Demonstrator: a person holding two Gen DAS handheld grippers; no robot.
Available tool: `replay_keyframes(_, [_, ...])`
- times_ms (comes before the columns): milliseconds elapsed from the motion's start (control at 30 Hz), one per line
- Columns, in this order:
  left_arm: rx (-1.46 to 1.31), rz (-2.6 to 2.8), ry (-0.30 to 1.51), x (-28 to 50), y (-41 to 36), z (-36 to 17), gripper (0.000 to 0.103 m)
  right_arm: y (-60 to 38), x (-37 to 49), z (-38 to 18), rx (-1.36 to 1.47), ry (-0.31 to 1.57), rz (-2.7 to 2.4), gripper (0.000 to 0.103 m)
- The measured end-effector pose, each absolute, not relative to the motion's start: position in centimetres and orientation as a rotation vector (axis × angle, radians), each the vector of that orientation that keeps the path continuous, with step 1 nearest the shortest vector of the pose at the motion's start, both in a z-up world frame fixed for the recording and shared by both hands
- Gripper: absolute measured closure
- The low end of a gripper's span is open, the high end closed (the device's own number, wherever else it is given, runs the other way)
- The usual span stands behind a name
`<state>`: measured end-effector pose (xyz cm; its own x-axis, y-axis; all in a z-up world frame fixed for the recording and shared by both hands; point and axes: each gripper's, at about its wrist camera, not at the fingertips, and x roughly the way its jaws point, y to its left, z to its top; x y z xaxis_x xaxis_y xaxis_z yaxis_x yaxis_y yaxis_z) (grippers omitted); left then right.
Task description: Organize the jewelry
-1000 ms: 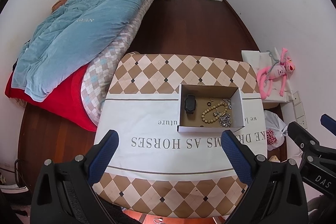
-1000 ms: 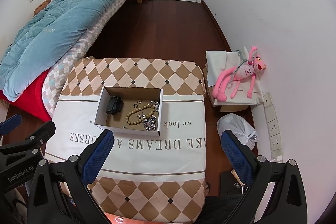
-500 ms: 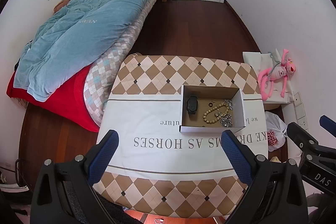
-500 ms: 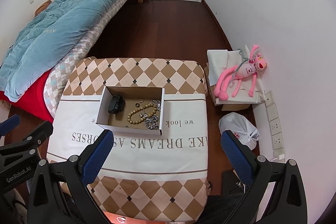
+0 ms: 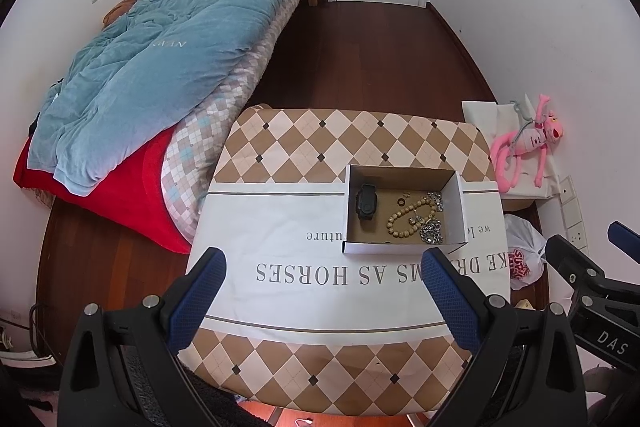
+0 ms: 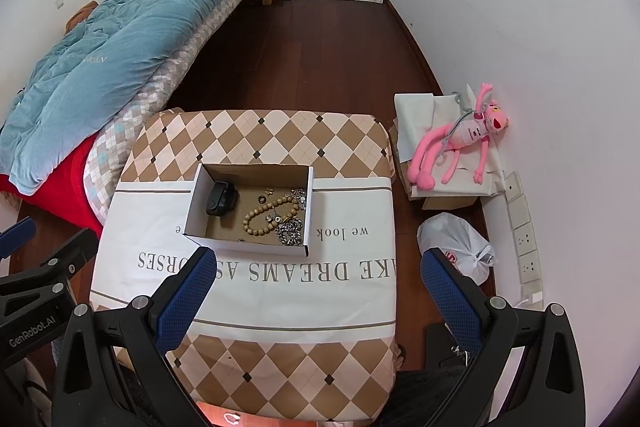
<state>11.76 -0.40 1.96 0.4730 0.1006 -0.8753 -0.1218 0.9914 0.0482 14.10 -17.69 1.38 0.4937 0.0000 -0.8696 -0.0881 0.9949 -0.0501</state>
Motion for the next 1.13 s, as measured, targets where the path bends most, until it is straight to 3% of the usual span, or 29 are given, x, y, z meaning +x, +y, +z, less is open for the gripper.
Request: replay_keyframes(1133, [-0.041,0.130,1.046,10.86,-0.83,2.61,0.003,-18.08,13.75,1.97,-0.092,1.048,0.051,0.000])
